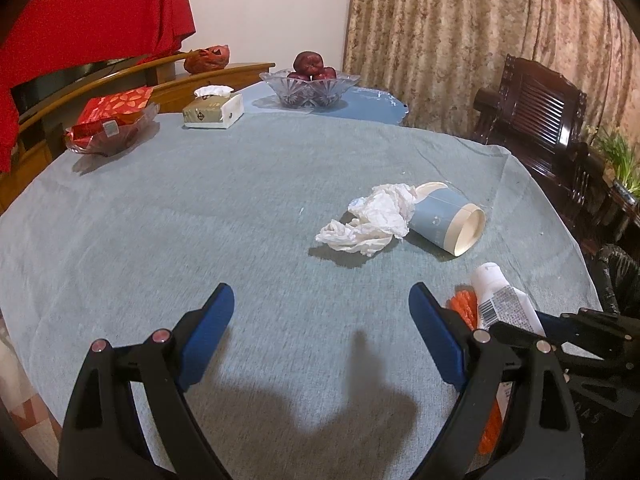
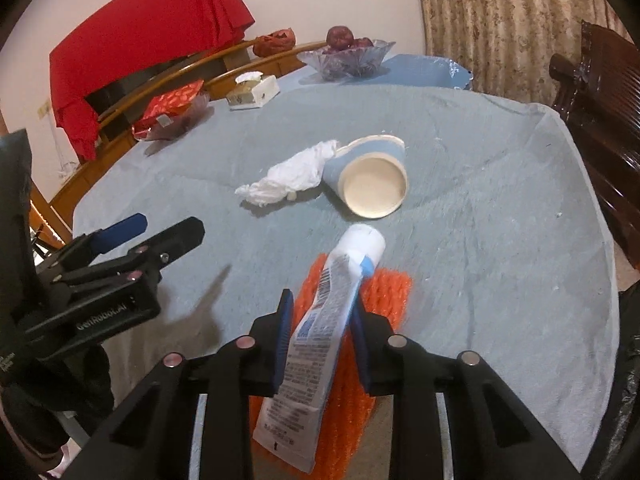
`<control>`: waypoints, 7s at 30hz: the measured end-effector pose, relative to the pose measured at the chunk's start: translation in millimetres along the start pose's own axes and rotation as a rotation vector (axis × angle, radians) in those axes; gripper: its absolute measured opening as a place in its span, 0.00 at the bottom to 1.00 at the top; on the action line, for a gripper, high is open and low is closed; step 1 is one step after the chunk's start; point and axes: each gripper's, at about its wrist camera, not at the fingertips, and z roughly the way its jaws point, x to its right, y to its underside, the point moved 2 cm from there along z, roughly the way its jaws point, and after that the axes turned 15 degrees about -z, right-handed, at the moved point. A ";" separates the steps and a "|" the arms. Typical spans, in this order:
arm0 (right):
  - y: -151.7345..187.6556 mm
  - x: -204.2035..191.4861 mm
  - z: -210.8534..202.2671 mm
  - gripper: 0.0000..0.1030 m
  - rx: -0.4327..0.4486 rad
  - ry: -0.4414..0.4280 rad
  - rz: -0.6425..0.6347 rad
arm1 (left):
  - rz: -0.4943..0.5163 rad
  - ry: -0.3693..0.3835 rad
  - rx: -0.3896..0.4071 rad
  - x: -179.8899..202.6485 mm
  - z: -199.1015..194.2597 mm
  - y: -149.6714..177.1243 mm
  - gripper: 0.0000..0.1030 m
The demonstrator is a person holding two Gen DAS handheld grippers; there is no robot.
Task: Collect trash
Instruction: 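Grasp the white toothpaste tube with the right gripper, then grasp the orange mesh sponge with the left gripper while the right gripper holds the tube, then carry the tube and orange sponge over the bin and release both, then move both grippers back over the table toward the blue paper cup, then grasp the blue paper cup with the right gripper while the left gripper grasps the crumpled white tissue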
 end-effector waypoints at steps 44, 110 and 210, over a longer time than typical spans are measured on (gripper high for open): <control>42.7 88.1 -79.0 0.02 0.099 0.078 0.180 | 0.067 0.121 -0.208 102.6 32.1 62.0 0.61; 168.0 206.7 -279.6 0.02 0.192 0.497 0.402 | 0.372 0.591 -0.161 359.0 -77.0 111.3 0.15; -66.8 54.1 74.3 0.64 -0.021 0.110 0.017 | -0.021 -0.002 -0.014 -18.8 59.4 -53.0 0.88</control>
